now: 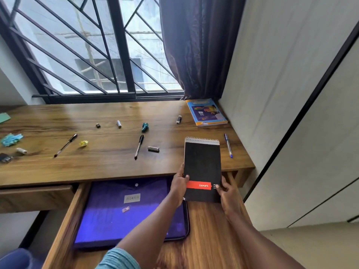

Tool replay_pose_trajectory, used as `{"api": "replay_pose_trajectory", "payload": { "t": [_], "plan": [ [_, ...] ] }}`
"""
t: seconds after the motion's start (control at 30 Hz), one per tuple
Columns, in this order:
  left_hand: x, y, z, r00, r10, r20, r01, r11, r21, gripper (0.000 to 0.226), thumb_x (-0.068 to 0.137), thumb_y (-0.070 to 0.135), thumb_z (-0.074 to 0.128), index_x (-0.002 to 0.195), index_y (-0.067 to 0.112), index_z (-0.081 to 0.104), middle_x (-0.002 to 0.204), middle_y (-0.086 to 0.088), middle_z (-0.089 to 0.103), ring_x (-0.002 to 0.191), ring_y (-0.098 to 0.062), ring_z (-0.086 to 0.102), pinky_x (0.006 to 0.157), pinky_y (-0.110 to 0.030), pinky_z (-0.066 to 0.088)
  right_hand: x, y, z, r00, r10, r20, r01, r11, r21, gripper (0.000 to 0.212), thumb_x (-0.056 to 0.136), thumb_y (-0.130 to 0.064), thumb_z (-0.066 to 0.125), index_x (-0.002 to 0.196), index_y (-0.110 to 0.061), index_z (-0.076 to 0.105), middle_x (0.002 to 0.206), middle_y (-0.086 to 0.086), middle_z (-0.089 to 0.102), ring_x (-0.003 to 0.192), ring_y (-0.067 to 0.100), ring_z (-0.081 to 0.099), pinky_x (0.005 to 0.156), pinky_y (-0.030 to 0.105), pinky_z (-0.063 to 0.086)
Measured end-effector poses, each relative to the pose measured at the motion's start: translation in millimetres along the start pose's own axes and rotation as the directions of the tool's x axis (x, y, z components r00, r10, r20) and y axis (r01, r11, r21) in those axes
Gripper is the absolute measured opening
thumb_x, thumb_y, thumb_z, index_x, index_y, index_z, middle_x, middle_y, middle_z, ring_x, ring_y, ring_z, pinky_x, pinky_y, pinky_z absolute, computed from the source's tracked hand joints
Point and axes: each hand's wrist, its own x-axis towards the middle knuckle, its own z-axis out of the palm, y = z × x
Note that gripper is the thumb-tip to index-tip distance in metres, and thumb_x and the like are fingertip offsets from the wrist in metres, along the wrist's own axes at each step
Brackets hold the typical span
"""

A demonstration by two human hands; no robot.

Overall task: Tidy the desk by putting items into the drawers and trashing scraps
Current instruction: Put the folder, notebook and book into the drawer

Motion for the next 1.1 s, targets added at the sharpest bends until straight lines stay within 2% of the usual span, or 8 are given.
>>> {"api": "replay_pose_trajectory", "payload": {
  "t": [0.07,0.13,0.2,0.3,0.6,0.9,1.0,1.1],
  "plan": [
    [-1.4,-8.3,0.7,0.999,0.019,-0.031,-0.018,1.000,0.008,0.056,0.095,-0.004,0.040,0.140,0.030,0.041,0.116,0.011,0.061,0.090,-0.009,0.061,0.084,-0.029,0.049,-8.3,8.5,1.4,1.000,0.011,0.017,-0.010,0.999,-0.038,0.055,0.091,-0.006,0.057,0.141,-0.006,0.036,0.140,0.007,0.047,0.128,0.024,0.047,0.085,0.007,0.041],
    [-4.8,-20.2,2.7,0.997,0.042,-0.057,-0.040,0.998,0.049,0.049,0.095,0.002,0.046,0.139,0.024,0.046,0.122,0.005,0.062,0.099,-0.013,0.062,0.096,-0.036,0.049,-15.1,14.8,3.7,0.999,0.036,0.037,-0.035,0.999,-0.040,0.065,0.088,-0.005,0.060,0.145,-0.008,0.030,0.144,0.009,0.043,0.132,0.024,0.042,0.103,0.025,0.038],
    [-13.4,-29.4,5.3,0.995,0.055,-0.084,-0.049,0.996,0.075,0.048,0.093,0.001,0.049,0.136,0.020,0.050,0.113,0.006,0.064,0.098,-0.014,0.062,0.097,-0.038,0.049,-21.2,20.2,5.4,0.998,0.063,0.030,-0.062,0.997,-0.043,0.068,0.086,-0.004,0.063,0.145,-0.007,0.028,0.144,0.011,0.042,0.132,0.026,0.040,0.107,0.033,0.035],
    [-26.1,-47.9,6.5,0.989,0.044,-0.143,-0.022,0.988,0.151,0.048,0.090,0.000,0.052,0.134,0.020,0.053,0.112,0.002,0.068,0.093,-0.012,0.064,0.085,-0.027,0.052,-33.1,31.5,3.2,0.995,0.093,0.037,-0.089,0.992,-0.086,0.068,0.085,-0.002,0.063,0.143,-0.008,0.029,0.141,0.012,0.044,0.131,0.026,0.042,0.106,0.035,0.037],
    [-49.0,-95.9,10.6,0.961,-0.147,-0.236,0.242,0.858,0.454,0.049,0.095,0.014,0.051,0.143,0.017,0.041,0.135,-0.009,0.056,0.126,-0.026,0.050,0.105,-0.031,0.040,-62.8,69.0,-1.4,0.973,0.224,0.047,-0.203,0.939,-0.277,0.070,0.088,-0.005,0.060,0.147,-0.006,0.022,0.149,0.012,0.034,0.139,0.025,0.031,0.112,0.035,0.028],
    [-43.7,-98.4,22.4,0.917,-0.318,-0.241,0.396,0.646,0.653,0.032,0.094,0.005,0.041,0.122,0.001,0.057,0.126,-0.018,0.059,0.117,-0.032,0.056,0.095,-0.033,0.046,-57.1,83.1,-6.8,0.946,0.318,0.065,-0.259,0.860,-0.440,0.071,0.086,-0.010,0.062,0.146,-0.008,0.025,0.146,0.015,0.037,0.134,0.029,0.039,0.112,0.039,0.033],
    [-36.7,-89.7,30.7,0.915,-0.320,-0.245,0.397,0.616,0.680,0.035,0.093,0.006,0.041,0.124,-0.005,0.054,0.129,-0.021,0.056,0.120,-0.034,0.054,0.098,-0.033,0.044,-47.1,74.2,-9.3,0.902,0.366,0.230,-0.184,0.806,-0.562,0.106,0.077,-0.024,0.075,0.150,-0.013,-0.002,0.156,0.016,0.011,0.141,0.031,0.026,0.113,0.041,0.027],
    [-30.2,-81.4,36.5,0.920,-0.292,-0.263,0.391,0.617,0.683,0.041,0.094,0.008,0.040,0.131,-0.006,0.047,0.134,-0.021,0.049,0.123,-0.034,0.051,0.102,-0.035,0.042,-40.7,62.5,-11.9,0.810,0.438,0.389,0.002,0.662,-0.749,0.118,0.080,-0.015,0.071,0.142,-0.025,-0.029,0.155,0.019,-0.017,0.143,0.034,0.019,0.110,0.042,0.031]
  ]
}}
